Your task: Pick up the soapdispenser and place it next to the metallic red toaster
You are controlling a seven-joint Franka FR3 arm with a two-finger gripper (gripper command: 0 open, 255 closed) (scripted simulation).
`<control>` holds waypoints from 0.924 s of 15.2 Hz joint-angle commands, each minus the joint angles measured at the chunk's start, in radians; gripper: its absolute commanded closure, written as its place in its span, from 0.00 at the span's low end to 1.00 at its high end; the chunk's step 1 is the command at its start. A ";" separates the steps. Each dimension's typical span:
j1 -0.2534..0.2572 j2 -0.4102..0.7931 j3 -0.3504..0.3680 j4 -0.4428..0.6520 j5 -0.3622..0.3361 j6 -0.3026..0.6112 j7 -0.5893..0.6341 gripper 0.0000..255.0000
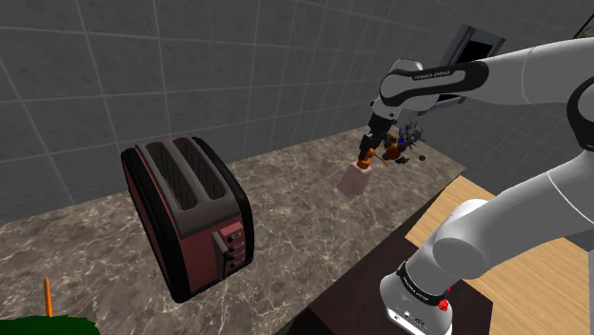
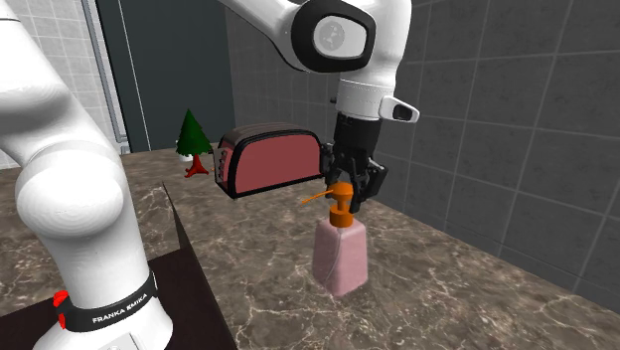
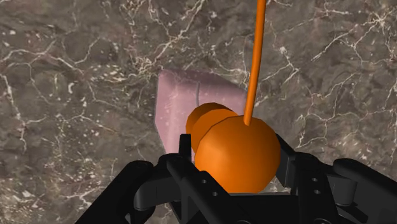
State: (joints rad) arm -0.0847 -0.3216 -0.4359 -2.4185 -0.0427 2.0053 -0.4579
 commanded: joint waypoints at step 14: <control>-0.001 -0.067 0.029 0.146 -0.010 -0.208 0.030 1.00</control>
State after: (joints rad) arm -0.0868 -0.3873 -0.4090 -2.2902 -0.0534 1.8155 -0.4294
